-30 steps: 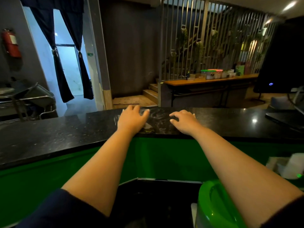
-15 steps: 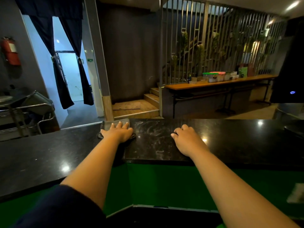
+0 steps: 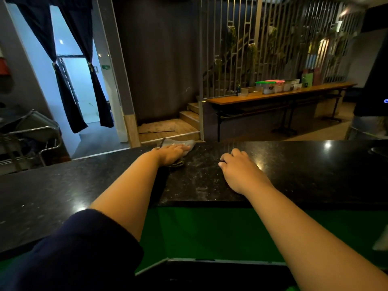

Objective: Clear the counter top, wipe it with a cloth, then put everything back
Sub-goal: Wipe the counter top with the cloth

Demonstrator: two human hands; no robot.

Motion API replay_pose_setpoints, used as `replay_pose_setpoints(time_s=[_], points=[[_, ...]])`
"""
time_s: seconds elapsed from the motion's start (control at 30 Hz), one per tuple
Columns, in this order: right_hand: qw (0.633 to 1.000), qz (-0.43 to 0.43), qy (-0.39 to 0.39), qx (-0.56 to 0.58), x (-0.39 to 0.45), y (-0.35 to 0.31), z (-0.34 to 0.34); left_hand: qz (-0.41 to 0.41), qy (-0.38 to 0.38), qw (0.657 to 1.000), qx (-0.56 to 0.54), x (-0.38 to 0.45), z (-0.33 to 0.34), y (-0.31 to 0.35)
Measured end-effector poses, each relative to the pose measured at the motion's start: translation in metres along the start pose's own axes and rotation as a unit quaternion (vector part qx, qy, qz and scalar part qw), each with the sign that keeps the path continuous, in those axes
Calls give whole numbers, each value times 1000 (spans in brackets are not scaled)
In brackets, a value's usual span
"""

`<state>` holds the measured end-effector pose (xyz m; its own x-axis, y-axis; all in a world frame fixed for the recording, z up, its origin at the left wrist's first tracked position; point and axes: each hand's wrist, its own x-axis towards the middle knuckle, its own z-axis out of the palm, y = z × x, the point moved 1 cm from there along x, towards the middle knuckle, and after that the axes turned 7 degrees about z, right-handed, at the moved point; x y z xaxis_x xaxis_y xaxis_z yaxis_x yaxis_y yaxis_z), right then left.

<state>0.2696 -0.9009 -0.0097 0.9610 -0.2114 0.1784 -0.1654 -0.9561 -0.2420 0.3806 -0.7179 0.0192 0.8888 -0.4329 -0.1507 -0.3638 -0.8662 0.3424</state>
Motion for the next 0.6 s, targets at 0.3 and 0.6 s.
replay_pose_setpoints(time_s=[0.3, 0.6], points=[[998, 3, -62, -1, -9, 0, -12, 65, 19, 998, 7, -50, 16, -8], [997, -33, -70, 27, -29, 11, -9, -33, 23, 998, 53, -10, -4, 6]])
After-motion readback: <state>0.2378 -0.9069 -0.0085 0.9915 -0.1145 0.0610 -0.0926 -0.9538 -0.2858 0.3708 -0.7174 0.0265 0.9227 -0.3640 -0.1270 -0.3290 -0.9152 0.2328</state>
